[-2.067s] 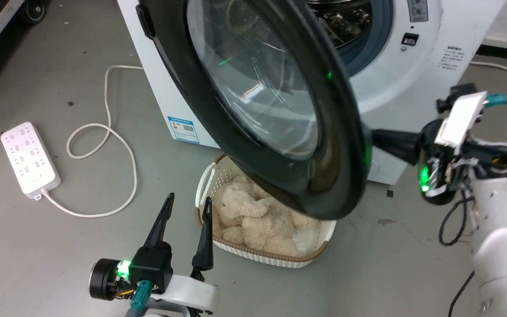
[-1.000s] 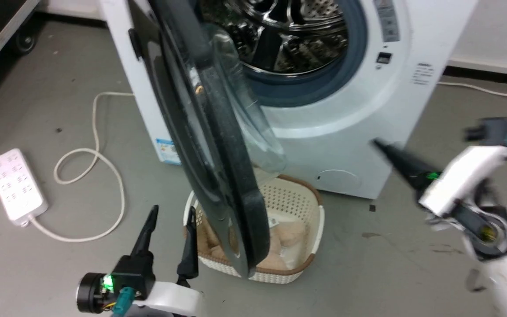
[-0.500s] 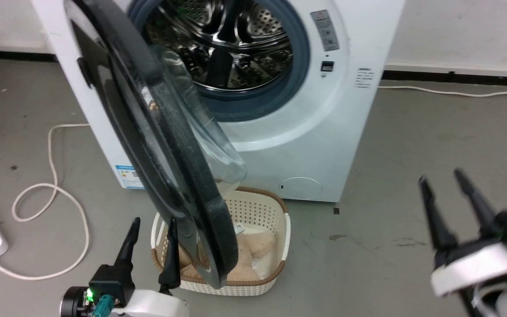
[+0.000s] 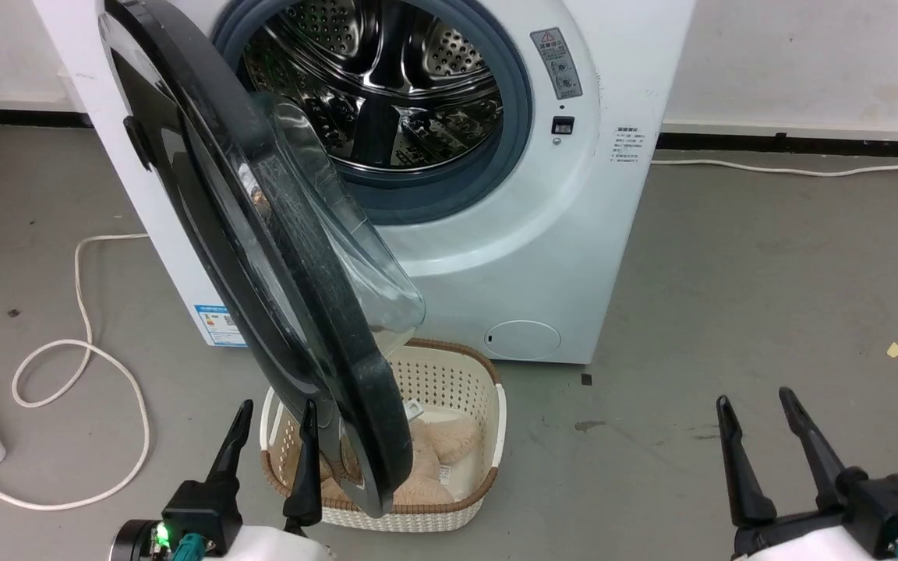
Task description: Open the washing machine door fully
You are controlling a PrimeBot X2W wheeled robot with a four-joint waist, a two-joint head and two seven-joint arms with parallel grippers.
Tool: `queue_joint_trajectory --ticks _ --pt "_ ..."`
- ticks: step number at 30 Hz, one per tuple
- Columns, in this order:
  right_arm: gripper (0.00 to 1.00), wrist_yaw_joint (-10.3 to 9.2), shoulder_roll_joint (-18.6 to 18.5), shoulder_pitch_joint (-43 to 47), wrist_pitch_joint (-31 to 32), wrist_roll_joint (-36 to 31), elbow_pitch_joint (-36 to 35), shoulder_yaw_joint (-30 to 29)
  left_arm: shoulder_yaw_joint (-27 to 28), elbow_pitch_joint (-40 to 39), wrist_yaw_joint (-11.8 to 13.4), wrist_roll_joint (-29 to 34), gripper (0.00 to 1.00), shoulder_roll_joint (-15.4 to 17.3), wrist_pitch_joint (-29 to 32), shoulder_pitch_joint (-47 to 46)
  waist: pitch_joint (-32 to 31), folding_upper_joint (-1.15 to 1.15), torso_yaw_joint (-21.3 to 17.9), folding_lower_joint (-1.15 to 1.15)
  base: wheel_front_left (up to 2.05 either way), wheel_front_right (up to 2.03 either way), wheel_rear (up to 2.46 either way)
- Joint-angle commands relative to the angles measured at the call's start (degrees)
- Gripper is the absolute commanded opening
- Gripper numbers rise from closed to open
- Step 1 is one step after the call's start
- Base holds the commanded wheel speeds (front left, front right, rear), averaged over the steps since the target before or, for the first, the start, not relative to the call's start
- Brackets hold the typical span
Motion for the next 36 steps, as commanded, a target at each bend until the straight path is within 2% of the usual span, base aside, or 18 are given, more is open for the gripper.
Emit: queue_joint_trajectory --ticks 1,2,3,8,12,17,21,24,28,29,31,34,36 --pt "1.0 0.03 0.54 1.16 -0.66 -0.82 -0.28 -0.11 -0.1 0.16 -0.09 0.18 0.73 0.29 -0.32 0.47 0.0 0.0 0.0 0.0 0.0 0.0 0.0" --pt "1.0 0.03 0.66 1.32 -0.7 -0.89 -0.27 -0.12 -0.14 0.21 -0.14 0.13 0.24 0.27 -0.32 0.46 0.02 0.0 0.0 0.0 0.0 0.0 0.0" --pt "1.0 0.03 0.77 1.4 -0.72 -0.92 -0.3 -0.13 -0.17 0.17 -0.2 0.07 0.0 0.25 -0.32 0.42 0.03 0.0 -0.01 0.0 0.0 0.0 0.0" --pt "1.0 0.03 1.02 0.76 -0.63 -1.03 -0.61 -0.42 0.24 -0.47 -0.14 0.07 0.0 0.45 -0.32 0.34 0.09 0.0 -0.07 0.0 0.0 0.0 0.0" --pt "1.0 0.03 1.12 0.5 -0.3 -0.94 -1.03 -1.02 2.82 -4.67 0.46 -2.4 0.0 -0.2 -0.32 -0.57 -0.05 0.0 0.25 0.0 0.0 0.0 0.0" --pt "1.0 0.03 1.21 0.5 0.28 -0.86 -1.62 -1.18 7.26 -15.21 1.61 -5.37 0.0 -0.96 -0.32 -4.07 -0.1 0.0 0.69 0.0 0.0 0.0 0.0" --pt "1.0 0.03 1.26 0.23 0.55 -0.74 -1.83 -1.02 8.29 -25.05 2.03 -7.46 0.0 -1.32 -0.32 -8.29 0.07 0.0 0.84 0.0 0.0 0.0 0.0" --pt "1.0 0.03 1.28 0.18 0.54 -0.58 -1.83 -1.02 6.17 -30.33 1.66 -6.95 0.0 -1.36 0.32 -11.64 0.26 0.0 1.16 0.0 0.0 0.0 0.0" --pt "1.0 0.03 1.3 0.16 0.38 -0.22 -1.35 -0.42 0.53 -33.92 0.97 -4.13 0.0 -1.25 4.95 -15.45 0.57 0.0 1.37 0.0 0.0 0.0 0.0" --pt "1.0 0.03 1.3 0.16 0.38 -0.22 -1.35 -0.42 0.53 -33.92 0.97 -4.13 0.0 -1.25 4.95 -15.45 0.57 0.0 1.37 0.0 0.0 0.0 0.0" --pt "1.0 0.03 1.31 -0.19 0.24 0.33 -0.93 -0.02 -5.29 -33.77 0.51 -4.5 0.0 -1.4 10.04 -15.7 0.84 0.0 1.18 0.0 0.0 0.0 0.0" --pt "1.0 0.03 1.31 -0.47 0.12 0.72 -0.67 0.02 -8.62 -32.99 0.97 -6.24 0.0 -1.53 12.3 -14.97 1.05 0.0 1.02 0.0 0.0 0.0 0.0" --pt "1.0 0.03 1.31 -0.8 -0.08 0.93 -0.26 -0.24 -13.72 -30.3 1.23 -7.19 0.0 -1.61 13.89 -13.27 1.46 0.0 0.85 0.0 0.0 0.0 0.0"
